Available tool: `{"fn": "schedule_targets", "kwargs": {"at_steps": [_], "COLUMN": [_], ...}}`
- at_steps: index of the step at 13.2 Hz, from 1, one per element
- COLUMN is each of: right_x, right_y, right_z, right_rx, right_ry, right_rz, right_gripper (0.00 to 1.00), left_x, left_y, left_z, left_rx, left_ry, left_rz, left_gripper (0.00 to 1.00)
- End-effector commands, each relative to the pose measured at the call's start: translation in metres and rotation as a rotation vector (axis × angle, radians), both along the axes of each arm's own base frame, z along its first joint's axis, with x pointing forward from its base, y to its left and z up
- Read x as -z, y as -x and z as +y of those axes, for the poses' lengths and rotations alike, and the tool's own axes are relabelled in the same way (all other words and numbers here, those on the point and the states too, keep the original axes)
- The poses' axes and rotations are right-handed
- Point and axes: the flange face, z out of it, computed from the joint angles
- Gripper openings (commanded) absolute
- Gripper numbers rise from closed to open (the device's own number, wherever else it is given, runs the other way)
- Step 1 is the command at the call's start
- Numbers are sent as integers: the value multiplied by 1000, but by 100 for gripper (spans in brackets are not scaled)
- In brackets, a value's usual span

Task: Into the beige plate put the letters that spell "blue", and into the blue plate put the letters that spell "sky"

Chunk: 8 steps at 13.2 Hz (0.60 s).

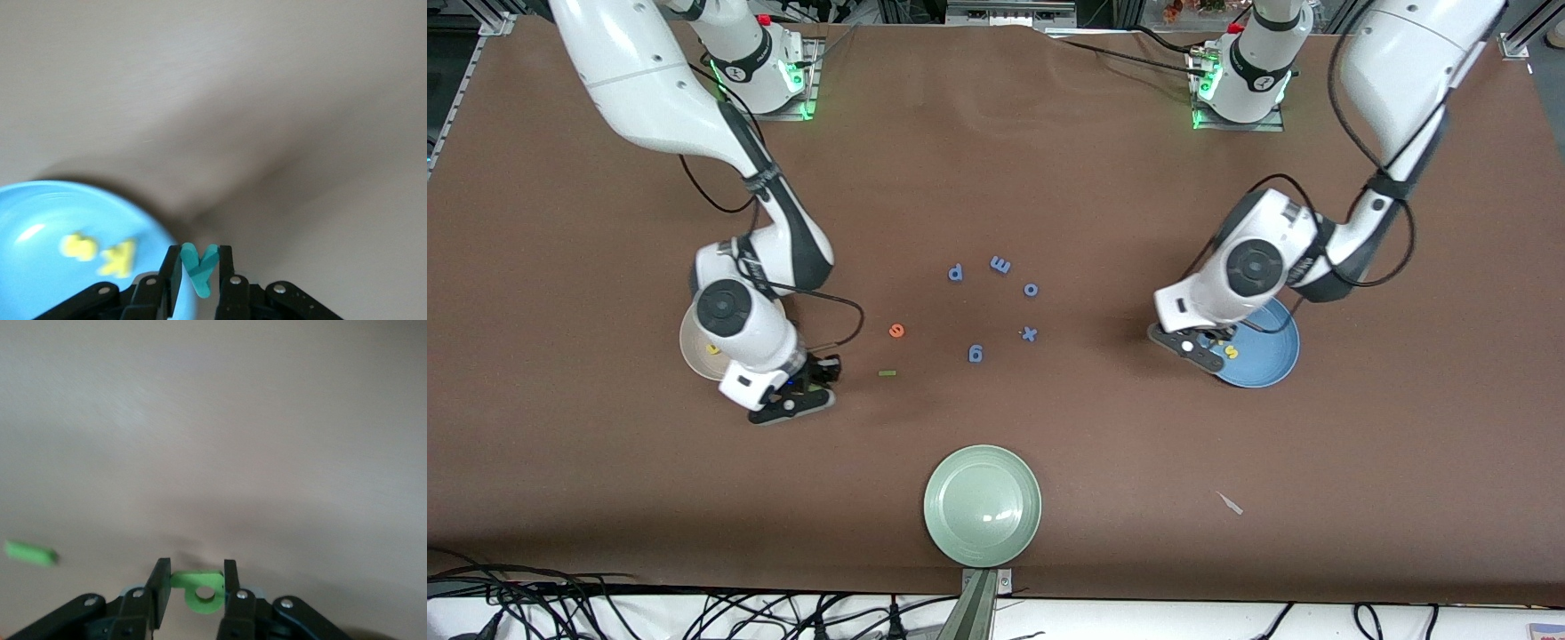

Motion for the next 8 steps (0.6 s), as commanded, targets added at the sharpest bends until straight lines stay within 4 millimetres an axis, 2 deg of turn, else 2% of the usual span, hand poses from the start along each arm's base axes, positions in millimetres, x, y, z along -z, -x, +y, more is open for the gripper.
{"fn": "schedule_targets", "kwargs": {"at_steps": [1, 2, 3, 4, 5, 6, 7, 8], "right_x": [1, 7, 14, 11, 5, 0, -5, -17], "right_y": [48, 62, 79, 90, 95, 93, 89, 76], "right_z": [-75, -102, -124, -133, -134, -133, -123, -96], "right_rx": [-97, -110, -116, -105, -95, -82, -46, -5], "right_ry": [43, 53, 59, 57, 57, 55, 40, 10], "right_rz": [31, 39, 65, 77, 81, 79, 69, 40], "right_gripper": [28, 28, 28, 31, 54, 64, 67, 67], "left_x": [-9, -9, -8, -10, -16, -23, -44, -67], "left_y": [-12, -15, -17, -18, -22, -24, -33, -40], "left_z": [34, 46, 57, 59, 55, 55, 49, 40], "left_rx": [110, 132, 143, 142, 146, 144, 138, 138], "left_ry": [-8, -19, -36, -38, -38, -49, -56, -65], "left_rz": [-8, -14, -20, -25, -31, -13, -2, 9], "left_gripper": [19, 30, 62, 99, 100, 100, 100, 100]}}
